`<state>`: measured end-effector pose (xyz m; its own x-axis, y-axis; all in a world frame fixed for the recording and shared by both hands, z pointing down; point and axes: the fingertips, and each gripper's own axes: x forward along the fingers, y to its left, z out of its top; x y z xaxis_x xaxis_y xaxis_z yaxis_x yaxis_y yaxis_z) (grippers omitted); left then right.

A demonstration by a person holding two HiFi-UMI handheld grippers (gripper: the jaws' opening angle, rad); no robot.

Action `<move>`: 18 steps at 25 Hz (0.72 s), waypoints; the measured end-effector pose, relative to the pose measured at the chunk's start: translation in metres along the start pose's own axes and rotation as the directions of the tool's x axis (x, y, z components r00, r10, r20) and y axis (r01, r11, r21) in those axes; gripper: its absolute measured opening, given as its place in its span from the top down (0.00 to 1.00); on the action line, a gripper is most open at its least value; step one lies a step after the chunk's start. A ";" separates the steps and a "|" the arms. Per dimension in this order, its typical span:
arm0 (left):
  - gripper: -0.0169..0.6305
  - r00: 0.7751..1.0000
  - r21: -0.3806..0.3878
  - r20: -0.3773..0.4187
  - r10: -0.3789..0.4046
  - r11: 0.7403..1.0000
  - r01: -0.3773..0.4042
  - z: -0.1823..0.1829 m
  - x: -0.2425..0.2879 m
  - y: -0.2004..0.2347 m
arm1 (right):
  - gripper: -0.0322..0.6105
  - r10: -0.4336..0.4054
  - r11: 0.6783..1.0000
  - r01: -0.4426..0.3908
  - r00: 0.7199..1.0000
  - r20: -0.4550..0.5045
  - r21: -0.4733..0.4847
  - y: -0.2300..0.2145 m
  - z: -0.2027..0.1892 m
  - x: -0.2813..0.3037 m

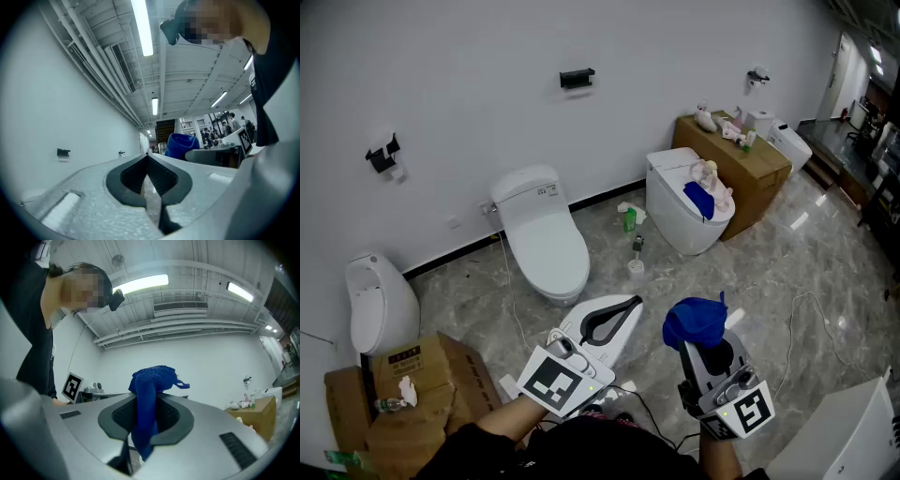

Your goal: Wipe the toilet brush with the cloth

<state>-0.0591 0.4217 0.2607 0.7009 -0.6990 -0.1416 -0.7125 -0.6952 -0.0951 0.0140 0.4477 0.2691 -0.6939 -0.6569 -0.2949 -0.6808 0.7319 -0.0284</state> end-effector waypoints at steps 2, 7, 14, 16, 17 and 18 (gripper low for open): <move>0.98 1.000 0.000 0.006 -0.001 1.000 0.001 0.001 0.000 0.000 | 0.83 -0.001 1.000 0.001 1.000 0.000 -0.001 0.000 0.000 0.000; 0.98 1.000 0.001 0.016 -0.006 1.000 0.006 0.004 0.002 0.000 | 0.83 -0.001 1.000 0.001 1.000 0.001 -0.005 -0.001 0.001 0.001; 0.98 1.000 0.000 0.009 0.000 1.000 0.000 0.004 -0.002 -0.002 | 0.83 -0.011 1.000 0.011 1.000 -0.002 0.002 0.001 0.000 -0.004; 0.98 1.000 0.002 0.011 0.000 1.000 0.000 0.005 -0.002 -0.003 | 0.83 -0.010 1.000 0.010 1.000 -0.003 0.001 0.001 0.001 -0.004; 0.98 1.000 0.004 0.011 -0.001 1.000 0.001 0.005 -0.002 -0.003 | 0.83 -0.010 1.000 0.010 1.000 -0.005 -0.003 0.001 0.001 -0.004; 0.98 1.000 0.005 0.011 -0.002 1.000 0.002 0.005 -0.001 -0.004 | 0.83 -0.010 1.000 0.010 1.000 -0.005 -0.006 0.001 0.001 -0.004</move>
<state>-0.0575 0.4262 0.2559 0.7017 -0.6959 -0.1527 -0.7115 -0.6955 -0.1002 0.0162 0.4517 0.2695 -0.6884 -0.6649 -0.2899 -0.6889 0.7244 -0.0255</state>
